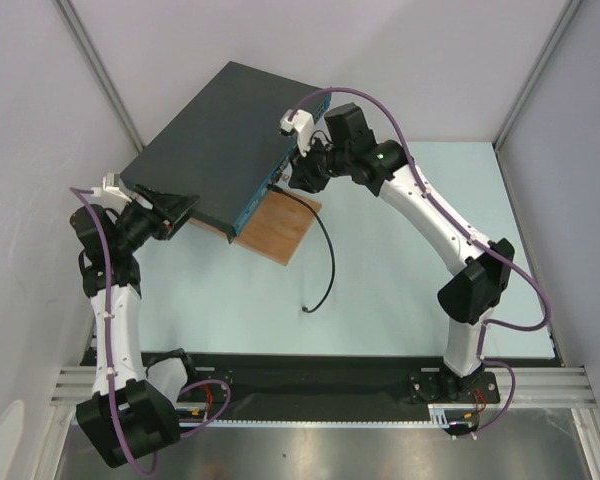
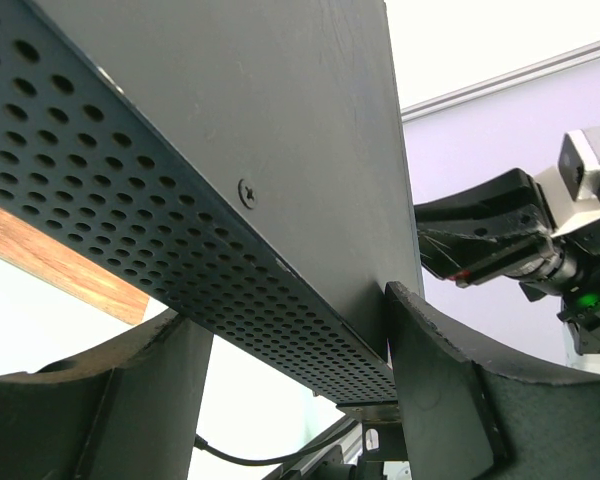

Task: Insert the plug into the switch port

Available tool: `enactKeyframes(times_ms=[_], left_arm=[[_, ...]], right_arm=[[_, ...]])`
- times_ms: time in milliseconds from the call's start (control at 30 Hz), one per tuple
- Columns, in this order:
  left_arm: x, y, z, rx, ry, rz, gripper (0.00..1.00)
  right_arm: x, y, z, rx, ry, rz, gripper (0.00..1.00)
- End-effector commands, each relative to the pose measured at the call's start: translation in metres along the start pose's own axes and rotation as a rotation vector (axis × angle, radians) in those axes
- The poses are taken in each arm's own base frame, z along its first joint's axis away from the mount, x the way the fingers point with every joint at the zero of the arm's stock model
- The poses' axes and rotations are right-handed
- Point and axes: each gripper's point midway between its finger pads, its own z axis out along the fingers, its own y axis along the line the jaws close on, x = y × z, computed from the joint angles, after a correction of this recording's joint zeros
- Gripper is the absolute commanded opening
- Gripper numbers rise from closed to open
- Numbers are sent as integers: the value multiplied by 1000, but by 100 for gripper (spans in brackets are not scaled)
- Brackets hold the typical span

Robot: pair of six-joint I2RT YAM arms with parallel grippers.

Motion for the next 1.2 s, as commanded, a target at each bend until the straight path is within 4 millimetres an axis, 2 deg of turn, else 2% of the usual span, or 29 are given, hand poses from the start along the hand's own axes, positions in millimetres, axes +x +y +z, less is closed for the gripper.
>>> enactKeyframes(times_ms=[0,167,567,900,1167], left_arm=[[-33,-27,9,75,-115,245,4],[-34,-25,10,72,-115,241,3],[-34,-17,13,54,-109,225,0],[-35,-8,15,25,-106,200,0],[-34,-5,16,20,-104,193,0]], right_arm=[[-15,-6,5,28,-46,-31,22],[-18,-8,12,33,-57,-45,22],[-42,-9,21,41,-122,-56,19],[-59,-19,27,82,-182,-30,12],[-77,-19,30,74,-250,46,6]])
